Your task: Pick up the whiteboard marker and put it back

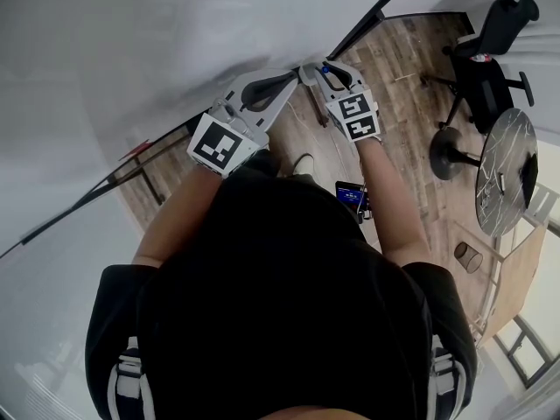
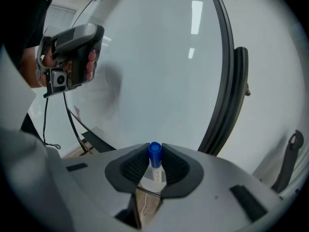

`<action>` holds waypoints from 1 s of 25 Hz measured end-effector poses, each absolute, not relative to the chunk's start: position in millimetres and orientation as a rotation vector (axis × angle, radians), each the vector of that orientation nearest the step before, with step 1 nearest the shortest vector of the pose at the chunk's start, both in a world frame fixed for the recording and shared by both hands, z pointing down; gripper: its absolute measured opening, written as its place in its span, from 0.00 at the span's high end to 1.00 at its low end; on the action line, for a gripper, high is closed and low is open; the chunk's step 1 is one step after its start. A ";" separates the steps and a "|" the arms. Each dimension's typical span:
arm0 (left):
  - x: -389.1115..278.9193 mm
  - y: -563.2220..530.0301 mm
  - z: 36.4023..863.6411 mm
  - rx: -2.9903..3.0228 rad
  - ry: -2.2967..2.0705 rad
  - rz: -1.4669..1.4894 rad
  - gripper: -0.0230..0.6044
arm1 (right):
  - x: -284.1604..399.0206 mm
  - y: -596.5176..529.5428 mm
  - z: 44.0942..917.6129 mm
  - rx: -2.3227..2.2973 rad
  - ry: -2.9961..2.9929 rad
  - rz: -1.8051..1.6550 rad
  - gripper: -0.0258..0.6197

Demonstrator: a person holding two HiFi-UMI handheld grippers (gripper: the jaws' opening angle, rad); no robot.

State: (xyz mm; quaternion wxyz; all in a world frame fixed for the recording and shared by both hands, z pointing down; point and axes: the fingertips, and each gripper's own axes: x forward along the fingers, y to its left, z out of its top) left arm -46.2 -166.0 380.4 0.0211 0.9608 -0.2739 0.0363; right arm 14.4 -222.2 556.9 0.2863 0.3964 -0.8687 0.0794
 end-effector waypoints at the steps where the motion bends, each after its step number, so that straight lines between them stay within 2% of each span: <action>1: -46.6 -166.6 380.3 2.979 -0.849 0.111 0.96 | 14.5 -222.4 561.2 1.054 -2.314 0.214 0.85; 13: -47.8 -167.7 382.1 2.963 -0.857 0.116 0.96 | 10.5 -227.6 583.5 1.006 -2.301 0.260 0.84; 25: -33.8 -174.0 381.2 2.959 -0.838 0.122 0.96 | 24.5 -231.5 574.5 1.031 -2.329 0.289 0.79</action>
